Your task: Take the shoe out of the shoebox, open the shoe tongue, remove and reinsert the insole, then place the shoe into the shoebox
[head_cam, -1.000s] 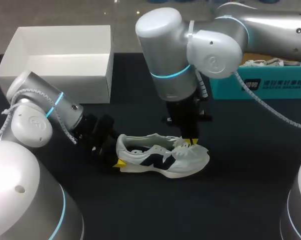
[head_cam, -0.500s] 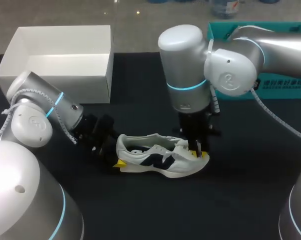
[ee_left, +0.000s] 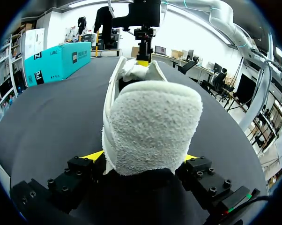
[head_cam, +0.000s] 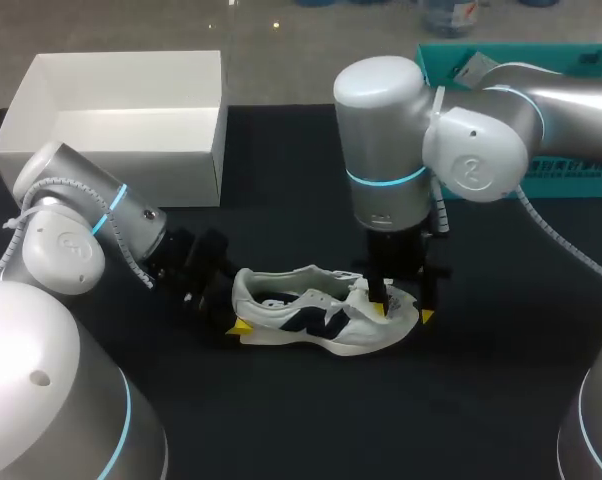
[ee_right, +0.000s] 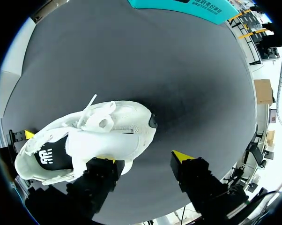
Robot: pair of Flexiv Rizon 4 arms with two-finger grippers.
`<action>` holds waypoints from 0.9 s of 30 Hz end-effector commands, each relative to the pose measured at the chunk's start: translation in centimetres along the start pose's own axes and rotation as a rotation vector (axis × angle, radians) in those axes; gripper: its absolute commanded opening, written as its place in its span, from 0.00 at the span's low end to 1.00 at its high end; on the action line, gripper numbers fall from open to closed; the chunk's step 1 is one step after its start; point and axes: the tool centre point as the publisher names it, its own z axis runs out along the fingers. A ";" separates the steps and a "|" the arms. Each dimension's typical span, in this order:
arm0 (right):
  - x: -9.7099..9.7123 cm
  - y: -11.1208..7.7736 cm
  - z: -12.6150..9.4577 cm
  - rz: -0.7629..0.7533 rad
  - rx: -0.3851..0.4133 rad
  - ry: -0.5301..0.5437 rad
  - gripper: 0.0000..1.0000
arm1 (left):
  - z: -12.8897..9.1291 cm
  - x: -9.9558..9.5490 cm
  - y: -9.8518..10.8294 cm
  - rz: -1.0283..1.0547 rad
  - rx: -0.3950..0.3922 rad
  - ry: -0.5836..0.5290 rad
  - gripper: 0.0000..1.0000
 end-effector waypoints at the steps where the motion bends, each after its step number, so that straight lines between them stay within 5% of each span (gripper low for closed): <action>1: 0.2 -1.1 -1.7 0.167 -0.043 -0.012 0.87 | 0.1 0.0 0.2 0.001 0.001 0.000 0.00; 3: 0.3 -1.2 -2.7 0.158 -0.061 -0.016 1.00 | 0.1 0.0 0.2 0.001 0.001 0.000 0.00; 16: 1.4 -1.3 -8.0 0.016 -0.248 0.019 1.00 | 0.1 0.0 0.2 0.001 0.001 0.000 0.00; 22: 2.6 -1.1 -10.6 -0.352 -0.363 0.051 1.00 | 0.1 0.0 0.2 0.001 0.001 0.000 0.00; 27: 3.6 -0.7 -11.8 -0.636 -0.382 0.118 1.00 | 0.1 0.0 0.2 0.001 0.001 0.000 0.00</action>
